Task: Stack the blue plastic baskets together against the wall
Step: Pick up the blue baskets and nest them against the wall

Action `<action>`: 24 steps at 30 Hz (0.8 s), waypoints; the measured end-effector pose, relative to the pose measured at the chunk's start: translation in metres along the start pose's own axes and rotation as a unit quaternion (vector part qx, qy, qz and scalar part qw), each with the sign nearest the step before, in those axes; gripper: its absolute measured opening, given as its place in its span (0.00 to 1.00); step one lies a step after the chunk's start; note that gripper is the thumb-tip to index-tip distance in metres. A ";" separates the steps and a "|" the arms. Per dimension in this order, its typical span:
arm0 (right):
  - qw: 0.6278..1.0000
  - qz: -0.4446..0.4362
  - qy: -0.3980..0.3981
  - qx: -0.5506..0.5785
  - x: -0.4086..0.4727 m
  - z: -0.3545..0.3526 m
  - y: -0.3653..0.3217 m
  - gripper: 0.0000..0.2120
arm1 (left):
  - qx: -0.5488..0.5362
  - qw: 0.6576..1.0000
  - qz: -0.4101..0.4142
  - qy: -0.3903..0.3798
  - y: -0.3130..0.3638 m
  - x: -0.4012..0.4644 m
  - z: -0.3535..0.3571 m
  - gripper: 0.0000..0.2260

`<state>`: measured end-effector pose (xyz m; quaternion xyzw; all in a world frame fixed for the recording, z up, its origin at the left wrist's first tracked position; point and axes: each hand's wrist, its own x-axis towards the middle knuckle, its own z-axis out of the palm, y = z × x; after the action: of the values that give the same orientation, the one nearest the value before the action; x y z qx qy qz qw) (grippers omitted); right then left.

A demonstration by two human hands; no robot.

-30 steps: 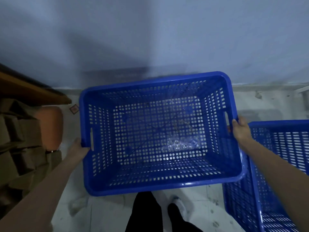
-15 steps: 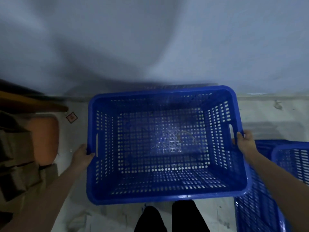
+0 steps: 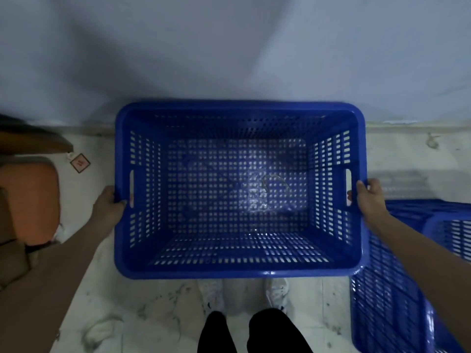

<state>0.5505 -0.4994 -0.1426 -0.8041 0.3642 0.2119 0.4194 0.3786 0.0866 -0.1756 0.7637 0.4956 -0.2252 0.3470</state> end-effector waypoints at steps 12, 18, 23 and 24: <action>0.995 0.013 -0.028 -0.091 -0.025 -0.008 -0.017 0.27 | 0.134 0.990 -0.050 -0.023 0.067 -0.077 0.001 0.27; 0.972 -0.039 -0.021 -0.231 -0.094 -0.023 -0.012 0.39 | 0.144 0.987 0.013 -0.067 0.098 -0.137 0.004 0.26; 0.950 -0.102 -0.096 -0.279 -0.149 -0.051 -0.023 0.41 | 0.166 0.971 0.107 -0.133 0.159 -0.208 0.018 0.27; 0.943 -0.113 -0.101 -0.296 -0.157 -0.061 -0.025 0.42 | 0.169 0.967 0.122 -0.144 0.170 -0.222 0.020 0.25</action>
<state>0.4703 -0.4764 0.0057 -0.9024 0.1469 0.3415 0.2180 0.4435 -0.1071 0.0158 0.8253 0.2980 -0.3695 0.3059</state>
